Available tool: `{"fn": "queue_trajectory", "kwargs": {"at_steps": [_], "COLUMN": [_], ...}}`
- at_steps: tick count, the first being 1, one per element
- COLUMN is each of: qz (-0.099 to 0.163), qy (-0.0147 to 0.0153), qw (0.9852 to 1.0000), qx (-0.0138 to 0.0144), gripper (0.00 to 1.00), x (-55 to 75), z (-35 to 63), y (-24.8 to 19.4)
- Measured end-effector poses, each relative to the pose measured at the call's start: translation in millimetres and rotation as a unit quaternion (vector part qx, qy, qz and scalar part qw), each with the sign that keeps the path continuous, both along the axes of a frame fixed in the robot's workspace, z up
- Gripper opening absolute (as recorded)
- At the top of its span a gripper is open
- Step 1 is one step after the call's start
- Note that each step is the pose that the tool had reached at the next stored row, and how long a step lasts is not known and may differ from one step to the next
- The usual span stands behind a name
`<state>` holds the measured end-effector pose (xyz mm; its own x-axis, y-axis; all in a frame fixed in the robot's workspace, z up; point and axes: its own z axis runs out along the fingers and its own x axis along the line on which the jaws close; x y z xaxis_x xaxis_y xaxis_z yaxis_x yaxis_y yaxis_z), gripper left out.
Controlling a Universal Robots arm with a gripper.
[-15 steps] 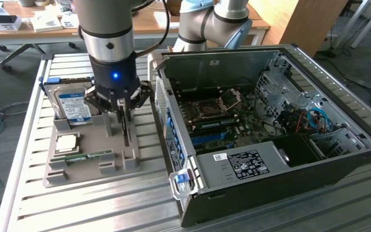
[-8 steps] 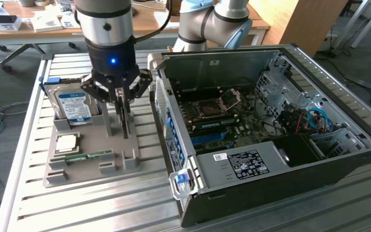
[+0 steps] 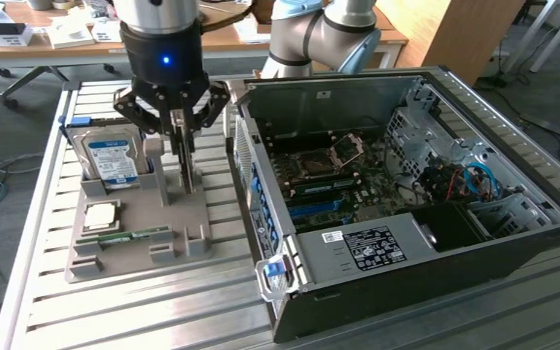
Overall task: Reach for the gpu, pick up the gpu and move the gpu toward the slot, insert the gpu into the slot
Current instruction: 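Pick up the gpu and move the gpu toward the slot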
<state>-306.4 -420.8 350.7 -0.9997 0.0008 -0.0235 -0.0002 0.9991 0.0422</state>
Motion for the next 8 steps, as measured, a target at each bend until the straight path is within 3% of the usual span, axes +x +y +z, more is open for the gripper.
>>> {"fn": "queue_trajectory", "kwargs": {"at_steps": [8], "qz": [0.000], "qy": [0.0000], "qw": [1.0000], "qx": [0.0000], "gripper": [0.26], "x": [0.0], "z": [30.2], "y": [0.0]}}
